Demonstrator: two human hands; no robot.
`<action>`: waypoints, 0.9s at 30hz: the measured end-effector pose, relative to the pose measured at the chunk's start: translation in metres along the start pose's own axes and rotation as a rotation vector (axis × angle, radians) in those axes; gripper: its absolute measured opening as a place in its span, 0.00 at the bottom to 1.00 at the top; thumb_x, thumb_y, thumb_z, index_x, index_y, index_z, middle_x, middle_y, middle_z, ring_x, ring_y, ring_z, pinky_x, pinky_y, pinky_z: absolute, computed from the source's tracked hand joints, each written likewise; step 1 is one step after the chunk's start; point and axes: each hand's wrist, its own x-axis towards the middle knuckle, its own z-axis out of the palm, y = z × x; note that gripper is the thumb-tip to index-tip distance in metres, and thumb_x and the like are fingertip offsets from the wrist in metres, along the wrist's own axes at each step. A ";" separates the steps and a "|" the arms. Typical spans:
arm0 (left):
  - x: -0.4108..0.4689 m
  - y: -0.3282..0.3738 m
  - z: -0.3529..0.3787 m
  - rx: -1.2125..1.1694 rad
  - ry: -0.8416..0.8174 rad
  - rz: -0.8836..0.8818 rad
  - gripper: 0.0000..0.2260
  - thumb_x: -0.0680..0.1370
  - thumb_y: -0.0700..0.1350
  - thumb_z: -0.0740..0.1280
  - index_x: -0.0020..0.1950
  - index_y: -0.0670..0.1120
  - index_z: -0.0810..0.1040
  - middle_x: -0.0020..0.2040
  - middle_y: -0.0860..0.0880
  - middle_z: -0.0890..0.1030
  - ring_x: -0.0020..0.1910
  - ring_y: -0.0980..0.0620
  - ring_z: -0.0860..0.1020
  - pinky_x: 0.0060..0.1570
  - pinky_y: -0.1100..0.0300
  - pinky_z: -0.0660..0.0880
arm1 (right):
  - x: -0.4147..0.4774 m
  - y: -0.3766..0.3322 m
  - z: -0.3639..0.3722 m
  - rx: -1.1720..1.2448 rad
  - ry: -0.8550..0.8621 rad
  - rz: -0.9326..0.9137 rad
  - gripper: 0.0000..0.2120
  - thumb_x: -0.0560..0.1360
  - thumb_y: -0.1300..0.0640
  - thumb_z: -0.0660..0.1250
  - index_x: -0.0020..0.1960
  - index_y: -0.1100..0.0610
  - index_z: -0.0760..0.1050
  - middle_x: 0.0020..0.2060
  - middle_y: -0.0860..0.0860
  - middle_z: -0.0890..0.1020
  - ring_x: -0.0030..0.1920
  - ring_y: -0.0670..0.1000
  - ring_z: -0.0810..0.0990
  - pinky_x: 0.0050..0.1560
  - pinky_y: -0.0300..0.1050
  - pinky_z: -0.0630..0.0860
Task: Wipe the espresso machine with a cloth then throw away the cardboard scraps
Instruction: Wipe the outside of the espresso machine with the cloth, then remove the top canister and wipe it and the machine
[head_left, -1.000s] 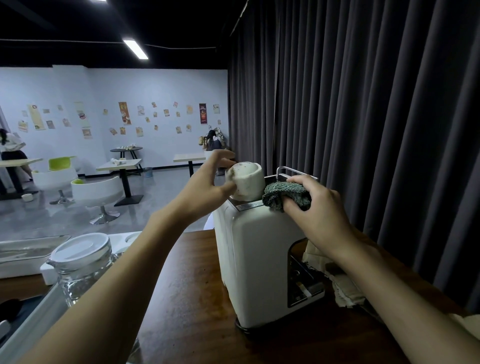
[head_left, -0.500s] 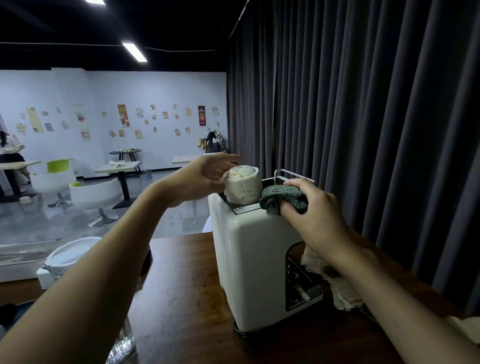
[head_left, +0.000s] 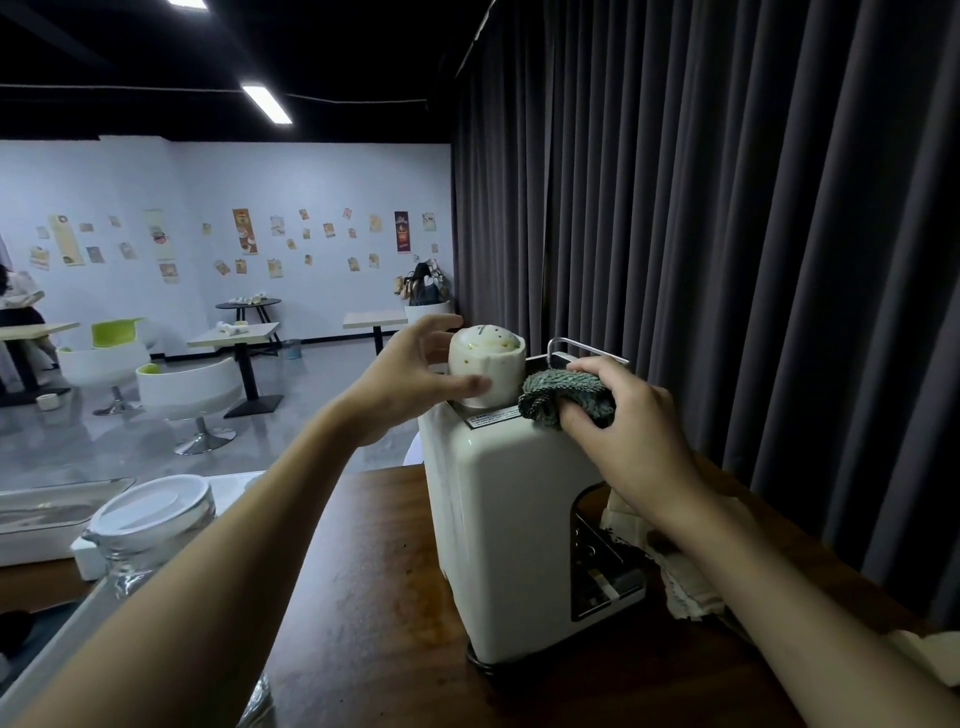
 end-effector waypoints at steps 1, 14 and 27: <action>-0.001 0.000 0.002 0.001 0.026 0.017 0.35 0.69 0.38 0.79 0.73 0.43 0.70 0.63 0.45 0.80 0.63 0.49 0.79 0.66 0.50 0.75 | 0.000 0.000 0.000 0.008 -0.001 0.002 0.15 0.73 0.57 0.71 0.60 0.54 0.78 0.51 0.51 0.84 0.52 0.50 0.81 0.56 0.52 0.77; -0.059 0.021 0.033 -0.126 0.189 0.276 0.34 0.64 0.54 0.78 0.68 0.47 0.76 0.59 0.49 0.83 0.60 0.50 0.80 0.64 0.46 0.76 | -0.028 0.000 -0.020 0.331 0.112 0.113 0.16 0.73 0.62 0.72 0.59 0.49 0.78 0.51 0.40 0.81 0.53 0.38 0.80 0.52 0.38 0.80; -0.127 -0.001 0.099 -0.205 0.094 0.387 0.31 0.68 0.46 0.79 0.69 0.48 0.72 0.63 0.52 0.79 0.66 0.48 0.77 0.66 0.56 0.73 | -0.105 0.014 -0.066 0.356 0.202 0.148 0.16 0.74 0.67 0.69 0.58 0.51 0.78 0.51 0.44 0.83 0.55 0.44 0.81 0.51 0.36 0.78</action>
